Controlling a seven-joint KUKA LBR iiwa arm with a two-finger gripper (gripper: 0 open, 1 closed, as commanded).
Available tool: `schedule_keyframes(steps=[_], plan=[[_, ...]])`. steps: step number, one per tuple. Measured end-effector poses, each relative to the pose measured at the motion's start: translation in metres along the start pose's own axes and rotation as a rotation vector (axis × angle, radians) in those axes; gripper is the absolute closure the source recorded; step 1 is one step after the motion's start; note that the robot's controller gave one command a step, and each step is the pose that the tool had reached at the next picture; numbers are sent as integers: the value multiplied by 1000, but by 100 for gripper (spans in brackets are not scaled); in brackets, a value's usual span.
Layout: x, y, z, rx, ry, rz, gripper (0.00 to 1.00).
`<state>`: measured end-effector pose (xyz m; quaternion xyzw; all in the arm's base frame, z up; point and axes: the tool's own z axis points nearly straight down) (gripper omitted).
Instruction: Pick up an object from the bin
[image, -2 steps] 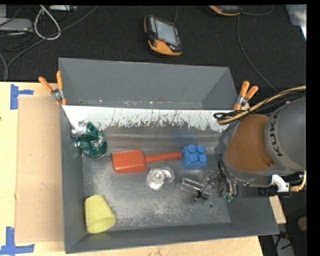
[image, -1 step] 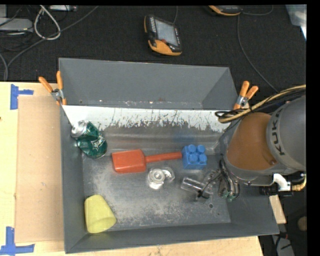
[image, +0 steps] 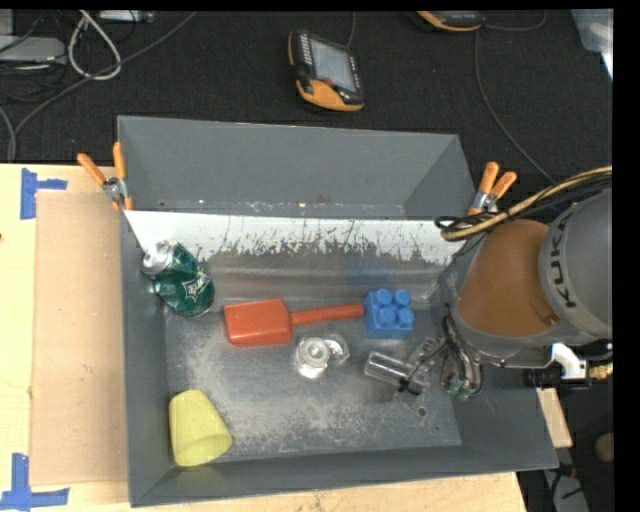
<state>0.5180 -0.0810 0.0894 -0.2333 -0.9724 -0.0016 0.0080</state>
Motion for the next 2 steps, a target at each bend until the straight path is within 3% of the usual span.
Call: schedule_keyframes(steps=[2], plan=[[0, 0, -22, -1, 0, -4, 100]])
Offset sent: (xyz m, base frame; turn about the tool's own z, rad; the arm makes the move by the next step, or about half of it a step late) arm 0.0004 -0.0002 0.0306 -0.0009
